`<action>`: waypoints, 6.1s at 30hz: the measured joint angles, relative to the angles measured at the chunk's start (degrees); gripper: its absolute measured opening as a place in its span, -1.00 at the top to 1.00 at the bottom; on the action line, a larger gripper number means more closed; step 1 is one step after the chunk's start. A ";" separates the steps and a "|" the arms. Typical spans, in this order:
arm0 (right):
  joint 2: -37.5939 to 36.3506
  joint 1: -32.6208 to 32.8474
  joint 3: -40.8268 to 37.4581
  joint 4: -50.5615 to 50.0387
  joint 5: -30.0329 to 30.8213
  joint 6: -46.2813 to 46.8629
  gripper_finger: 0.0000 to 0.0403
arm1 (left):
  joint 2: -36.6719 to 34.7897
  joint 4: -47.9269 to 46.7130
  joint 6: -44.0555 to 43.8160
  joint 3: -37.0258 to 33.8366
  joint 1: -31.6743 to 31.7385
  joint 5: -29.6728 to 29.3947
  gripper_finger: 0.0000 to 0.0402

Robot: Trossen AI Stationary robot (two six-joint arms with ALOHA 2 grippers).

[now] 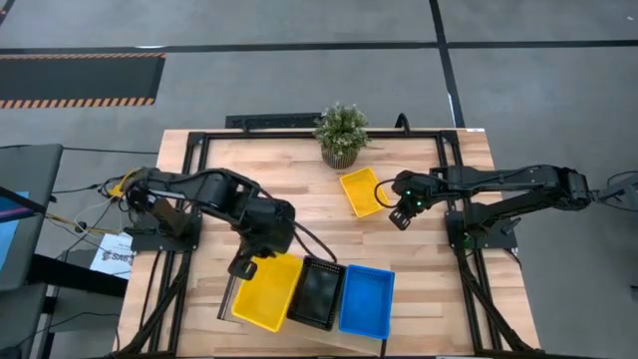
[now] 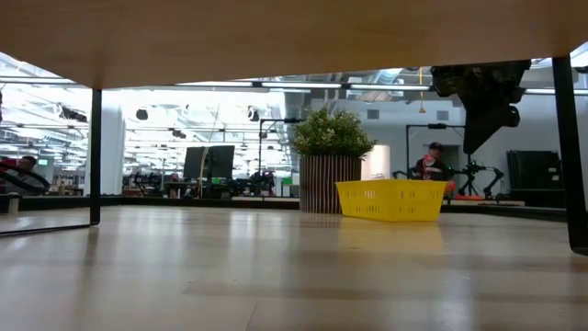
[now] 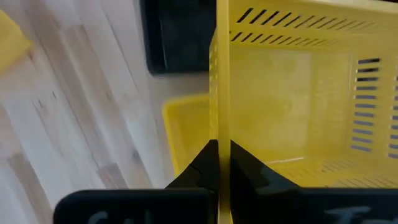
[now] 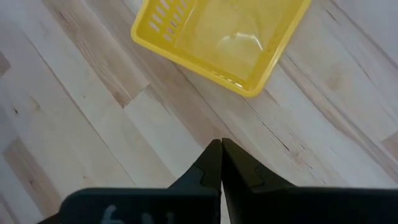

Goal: Stack baskets on shelf by color
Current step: Stack the left yellow bin on top of the yellow bin on the shelf, then stack the yellow bin on top of the yellow bin on the shelf

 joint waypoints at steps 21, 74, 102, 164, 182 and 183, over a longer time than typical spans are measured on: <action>0.01 0.00 0.00 0.97 0.00 0.46 0.87 | -6.32 0.12 3.00 -16.48 1.65 -3.27 1.00; 0.02 0.00 -0.02 1.08 0.00 -0.04 0.87 | -2.58 4.41 -12.41 -14.62 2.70 -0.40 0.91; 2.59 -5.05 -0.02 1.42 9.47 7.87 0.92 | -2.95 2.94 -13.41 2.62 8.49 -12.09 0.13; 8.02 -0.63 18.32 -5.35 4.44 0.96 0.88 | 2.80 51.11 -22.99 -50.73 28.50 -15.24 0.13; 8.61 -0.37 18.27 -7.17 4.39 -0.17 0.88 | 6.20 51.61 -21.37 -50.30 28.83 -9.58 0.98; 8.61 -0.37 18.27 -7.25 4.39 -0.17 0.88 | 6.16 51.49 -21.39 -49.72 28.85 -9.87 0.99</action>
